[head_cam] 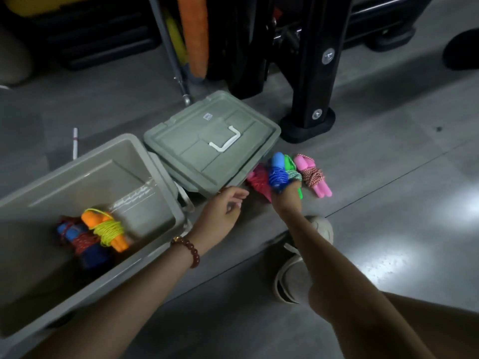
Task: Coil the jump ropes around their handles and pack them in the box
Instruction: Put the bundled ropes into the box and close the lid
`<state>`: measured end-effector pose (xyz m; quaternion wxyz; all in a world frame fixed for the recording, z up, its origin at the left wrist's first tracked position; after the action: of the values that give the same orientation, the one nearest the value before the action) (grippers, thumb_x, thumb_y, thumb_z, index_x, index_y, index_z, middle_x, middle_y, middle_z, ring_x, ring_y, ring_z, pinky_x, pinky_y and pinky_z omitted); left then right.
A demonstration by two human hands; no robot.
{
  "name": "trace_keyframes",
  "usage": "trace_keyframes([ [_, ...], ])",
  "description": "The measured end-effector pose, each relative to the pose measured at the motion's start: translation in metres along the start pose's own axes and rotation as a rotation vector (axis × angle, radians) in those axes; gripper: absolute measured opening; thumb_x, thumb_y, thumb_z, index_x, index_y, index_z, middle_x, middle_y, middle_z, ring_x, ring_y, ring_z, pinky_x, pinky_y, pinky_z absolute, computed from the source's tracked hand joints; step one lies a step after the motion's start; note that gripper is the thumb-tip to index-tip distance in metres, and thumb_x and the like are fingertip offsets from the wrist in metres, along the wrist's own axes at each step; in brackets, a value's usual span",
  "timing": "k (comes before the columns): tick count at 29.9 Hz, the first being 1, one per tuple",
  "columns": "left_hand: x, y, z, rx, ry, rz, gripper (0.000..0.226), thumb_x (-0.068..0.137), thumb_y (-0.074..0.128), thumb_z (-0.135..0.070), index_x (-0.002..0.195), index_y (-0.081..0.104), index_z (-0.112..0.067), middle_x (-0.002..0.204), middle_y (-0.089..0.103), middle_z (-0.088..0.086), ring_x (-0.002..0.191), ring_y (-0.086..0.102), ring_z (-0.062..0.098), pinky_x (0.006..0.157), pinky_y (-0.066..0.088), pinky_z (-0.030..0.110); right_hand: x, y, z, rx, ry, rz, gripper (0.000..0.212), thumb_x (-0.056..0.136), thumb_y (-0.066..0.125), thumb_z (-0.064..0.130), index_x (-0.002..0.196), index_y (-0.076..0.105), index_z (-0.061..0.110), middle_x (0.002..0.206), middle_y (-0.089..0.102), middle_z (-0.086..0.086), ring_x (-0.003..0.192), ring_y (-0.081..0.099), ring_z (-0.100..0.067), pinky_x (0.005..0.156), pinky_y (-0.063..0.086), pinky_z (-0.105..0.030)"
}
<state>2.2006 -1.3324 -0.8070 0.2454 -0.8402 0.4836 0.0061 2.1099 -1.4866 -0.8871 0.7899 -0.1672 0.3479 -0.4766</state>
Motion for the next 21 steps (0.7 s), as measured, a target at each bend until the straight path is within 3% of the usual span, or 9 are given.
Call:
trace_keyframes([
  [3,0.004,0.009,-0.006,-0.154,-0.093,-0.053,0.027,0.091,0.05,0.003,0.11,0.054,-0.017,0.114,0.06,0.006,0.096,0.057,0.003,0.096,0.045,0.022,-0.046,-0.005,0.004,0.245,0.12,-0.063,0.051,0.092,0.057,0.019,0.131,0.029,0.001,0.111,0.059,-0.012,0.097,0.062,-0.028,0.071,0.036,-0.023],
  [5,0.006,0.016,-0.014,-0.294,-0.135,-0.041,0.036,0.092,0.051,0.0,0.125,0.044,-0.012,0.117,0.057,0.005,0.092,0.054,-0.007,0.087,0.046,0.013,-0.076,-0.011,0.017,0.396,-0.027,-0.022,0.045,0.092,0.058,0.013,0.125,0.029,0.007,0.102,0.057,0.0,0.077,0.063,-0.003,0.06,0.039,-0.01],
  [6,0.006,0.019,-0.019,-0.36,-0.153,-0.019,0.042,0.092,0.052,-0.002,0.13,0.038,-0.014,0.117,0.057,0.003,0.09,0.054,-0.01,0.08,0.046,0.01,-0.088,-0.012,0.021,0.464,-0.141,0.045,0.043,0.091,0.058,0.008,0.122,0.029,0.01,0.102,0.055,0.003,0.076,0.061,0.006,0.064,0.042,-0.005],
  [8,0.006,0.021,-0.023,-0.435,-0.169,-0.028,0.046,0.091,0.054,-0.002,0.132,0.036,-0.012,0.113,0.058,0.001,0.084,0.059,-0.009,0.072,0.047,0.009,-0.105,-0.01,0.022,0.496,-0.328,0.24,0.044,0.091,0.057,0.006,0.124,0.029,0.008,0.114,0.056,-0.005,0.097,0.062,-0.002,0.082,0.05,-0.019],
  [11,0.003,0.014,-0.022,-0.472,-0.179,-0.147,0.044,0.09,0.054,-0.001,0.131,0.041,-0.006,0.101,0.06,-0.005,0.079,0.061,-0.01,0.068,0.049,0.011,-0.103,-0.015,0.022,0.363,-0.419,0.318,0.033,0.094,0.051,0.024,0.123,0.046,0.009,0.113,0.06,-0.002,0.1,0.06,-0.008,0.083,0.049,-0.025],
  [14,0.001,0.004,-0.011,-0.487,-0.254,-0.201,0.039,0.092,0.052,-0.004,0.129,0.044,-0.014,0.105,0.061,-0.001,0.096,0.063,0.012,0.082,0.055,0.04,-0.062,-0.024,0.012,0.227,-0.339,0.016,0.034,0.091,0.044,0.036,0.11,0.056,0.011,0.105,0.06,-0.008,0.095,0.057,-0.021,0.08,0.043,-0.031],
  [16,0.0,0.0,-0.004,-0.463,-0.27,-0.189,0.036,0.092,0.051,-0.006,0.125,0.047,-0.018,0.108,0.061,-0.001,0.105,0.06,0.023,0.088,0.049,0.05,-0.026,-0.021,0.002,0.01,-0.226,0.004,0.042,0.089,0.053,0.027,0.13,0.047,0.016,0.125,0.047,-0.018,0.111,0.05,-0.035,0.092,0.041,-0.037],
  [19,-0.005,-0.003,0.003,-0.466,-0.244,-0.194,0.037,0.091,0.053,-0.005,0.125,0.048,-0.018,0.106,0.062,-0.003,0.097,0.06,0.013,0.088,0.049,0.036,0.018,-0.009,-0.025,-0.416,-0.111,0.216,0.065,0.09,0.057,0.03,0.146,0.026,0.034,0.148,0.017,-0.026,0.132,0.03,-0.045,0.108,0.032,-0.046],
  [21,-0.008,-0.007,0.007,-0.487,-0.222,-0.18,0.042,0.086,0.059,-0.01,0.127,0.048,-0.014,0.109,0.062,-0.001,0.096,0.06,0.01,0.084,0.05,0.025,0.032,-0.002,-0.037,-0.528,-0.137,0.295,0.065,0.09,0.057,0.028,0.146,0.025,0.037,0.149,0.013,-0.029,0.134,0.026,-0.046,0.109,0.029,-0.041],
])
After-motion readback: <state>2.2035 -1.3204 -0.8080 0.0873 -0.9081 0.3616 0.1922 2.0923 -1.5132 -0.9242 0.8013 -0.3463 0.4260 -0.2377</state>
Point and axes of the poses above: each hand's wrist, its own x-axis towards the middle knuckle, its own y-axis out of the palm, z = x × y, the point moved 3 cm from there along x, towards the middle knuckle
